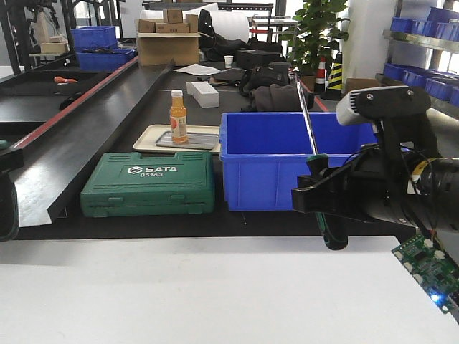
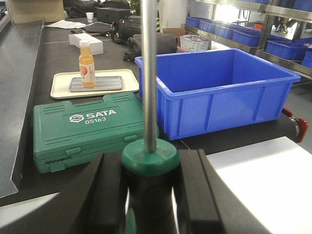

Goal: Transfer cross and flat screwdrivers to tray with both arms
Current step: 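Lift both screwdrivers upright off the table with both grippers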

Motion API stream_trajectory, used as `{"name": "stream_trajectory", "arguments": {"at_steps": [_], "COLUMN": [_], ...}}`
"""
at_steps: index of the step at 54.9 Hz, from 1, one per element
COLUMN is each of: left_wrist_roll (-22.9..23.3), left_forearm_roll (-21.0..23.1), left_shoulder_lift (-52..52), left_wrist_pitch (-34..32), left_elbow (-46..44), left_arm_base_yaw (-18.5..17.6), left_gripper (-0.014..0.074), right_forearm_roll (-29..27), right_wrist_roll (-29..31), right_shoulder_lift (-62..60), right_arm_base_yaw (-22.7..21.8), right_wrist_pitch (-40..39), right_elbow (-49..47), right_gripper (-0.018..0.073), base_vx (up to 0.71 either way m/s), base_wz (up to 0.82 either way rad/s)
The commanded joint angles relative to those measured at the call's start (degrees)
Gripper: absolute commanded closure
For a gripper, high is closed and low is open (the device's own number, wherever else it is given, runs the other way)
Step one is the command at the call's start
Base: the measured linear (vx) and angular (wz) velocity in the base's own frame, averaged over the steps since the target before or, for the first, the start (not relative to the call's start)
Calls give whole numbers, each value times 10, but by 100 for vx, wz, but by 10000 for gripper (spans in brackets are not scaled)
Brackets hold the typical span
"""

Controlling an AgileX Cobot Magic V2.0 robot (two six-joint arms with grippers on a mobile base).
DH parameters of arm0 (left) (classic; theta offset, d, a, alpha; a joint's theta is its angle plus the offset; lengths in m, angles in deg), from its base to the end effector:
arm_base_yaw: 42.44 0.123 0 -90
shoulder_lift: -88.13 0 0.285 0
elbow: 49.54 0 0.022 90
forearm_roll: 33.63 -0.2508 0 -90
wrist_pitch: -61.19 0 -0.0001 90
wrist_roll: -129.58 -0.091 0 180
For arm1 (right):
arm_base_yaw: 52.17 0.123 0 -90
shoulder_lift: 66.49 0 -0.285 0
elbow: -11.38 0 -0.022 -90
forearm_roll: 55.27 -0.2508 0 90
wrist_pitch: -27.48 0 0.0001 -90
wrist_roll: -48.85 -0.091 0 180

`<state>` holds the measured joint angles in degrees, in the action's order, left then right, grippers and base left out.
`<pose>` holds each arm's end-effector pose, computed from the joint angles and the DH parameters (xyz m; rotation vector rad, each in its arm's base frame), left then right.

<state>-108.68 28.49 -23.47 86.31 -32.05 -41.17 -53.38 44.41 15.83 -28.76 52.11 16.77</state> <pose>0.2278 -0.0292 0.4157 0.2449 1.6978 -0.3316 0.2719 0.1164 0.4028 -0.3450 1.9410 0.2856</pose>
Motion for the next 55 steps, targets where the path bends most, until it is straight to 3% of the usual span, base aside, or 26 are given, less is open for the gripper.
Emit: {"name": "stream_trajectory", "arguments": {"at_steps": [1, 55], "left_wrist_roll": [0, 0], "left_forearm_roll": [27, 27], "left_shoulder_lift": [-9, -7], "left_wrist_pitch": [-28, -30], "left_elbow": [-15, -15], "left_arm_base_yaw": [-2, -2], "left_gripper": [596, 596], "right_forearm_roll": [4, 4], "right_wrist_roll": [1, 1], "right_shoulder_lift": [-20, -18], "right_arm_base_yaw": [-1, -1], "right_wrist_pitch": [-57, -55], "right_elbow": [-22, -20], "right_gripper": [567, 567], "base_vx": [0, -9], "base_wz": [0, 0]}}
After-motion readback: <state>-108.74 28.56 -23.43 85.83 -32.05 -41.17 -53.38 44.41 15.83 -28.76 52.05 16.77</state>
